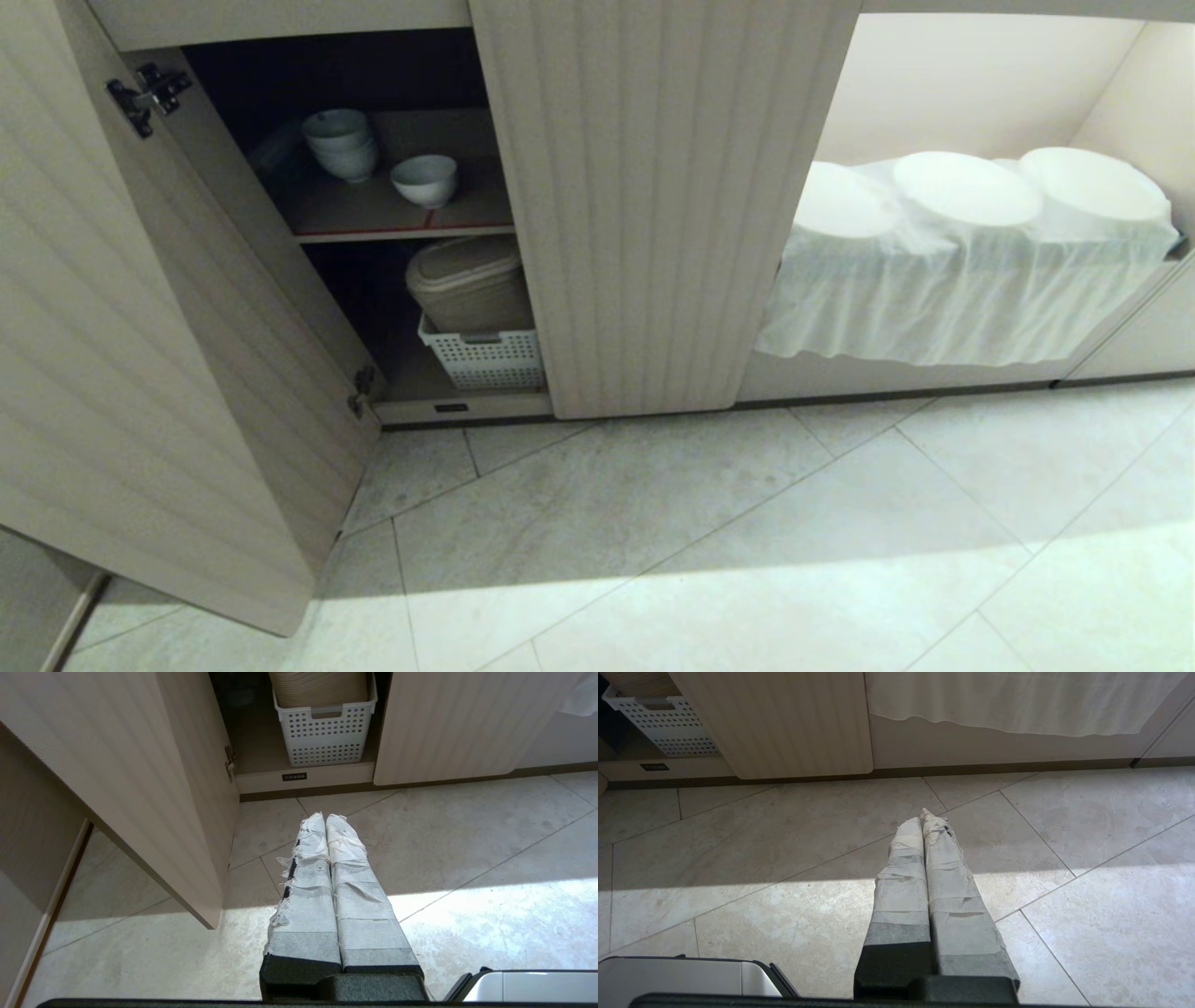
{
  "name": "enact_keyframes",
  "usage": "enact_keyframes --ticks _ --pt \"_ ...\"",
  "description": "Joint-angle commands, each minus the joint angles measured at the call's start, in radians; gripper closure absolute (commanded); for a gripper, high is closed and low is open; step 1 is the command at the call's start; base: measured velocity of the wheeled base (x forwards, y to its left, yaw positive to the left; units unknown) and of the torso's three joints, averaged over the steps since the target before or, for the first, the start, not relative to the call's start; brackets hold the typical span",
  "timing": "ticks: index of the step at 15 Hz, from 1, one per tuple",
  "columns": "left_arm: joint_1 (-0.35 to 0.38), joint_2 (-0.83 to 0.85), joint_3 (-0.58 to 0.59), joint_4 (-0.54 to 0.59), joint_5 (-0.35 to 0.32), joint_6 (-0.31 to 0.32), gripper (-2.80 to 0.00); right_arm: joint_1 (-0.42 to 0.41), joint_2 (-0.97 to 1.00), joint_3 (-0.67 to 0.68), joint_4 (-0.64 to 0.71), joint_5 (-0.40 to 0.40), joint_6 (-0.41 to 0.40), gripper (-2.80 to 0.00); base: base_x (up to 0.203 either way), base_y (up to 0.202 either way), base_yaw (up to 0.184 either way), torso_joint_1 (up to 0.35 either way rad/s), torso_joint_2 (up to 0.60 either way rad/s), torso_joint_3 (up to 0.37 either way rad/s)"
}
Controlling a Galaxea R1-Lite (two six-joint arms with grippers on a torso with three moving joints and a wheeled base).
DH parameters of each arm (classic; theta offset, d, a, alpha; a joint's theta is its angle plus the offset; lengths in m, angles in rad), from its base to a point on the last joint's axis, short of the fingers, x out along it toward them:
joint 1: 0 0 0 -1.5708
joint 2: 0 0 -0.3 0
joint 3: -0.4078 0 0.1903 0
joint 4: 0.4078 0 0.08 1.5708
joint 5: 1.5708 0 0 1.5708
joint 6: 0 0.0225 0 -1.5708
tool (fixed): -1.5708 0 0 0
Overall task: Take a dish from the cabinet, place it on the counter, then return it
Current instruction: Take the bowl from the cabinet
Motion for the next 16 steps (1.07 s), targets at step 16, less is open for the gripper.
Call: enact_keyframes --ticks 16 --pt "0.001 0.001 0.0 0.0 0.0 -0.001 0.0 0.0 0.0 0.0 0.0 0.0 0.0 0.0 0.046 0.0 0.0 0.001 0.0 0.0"
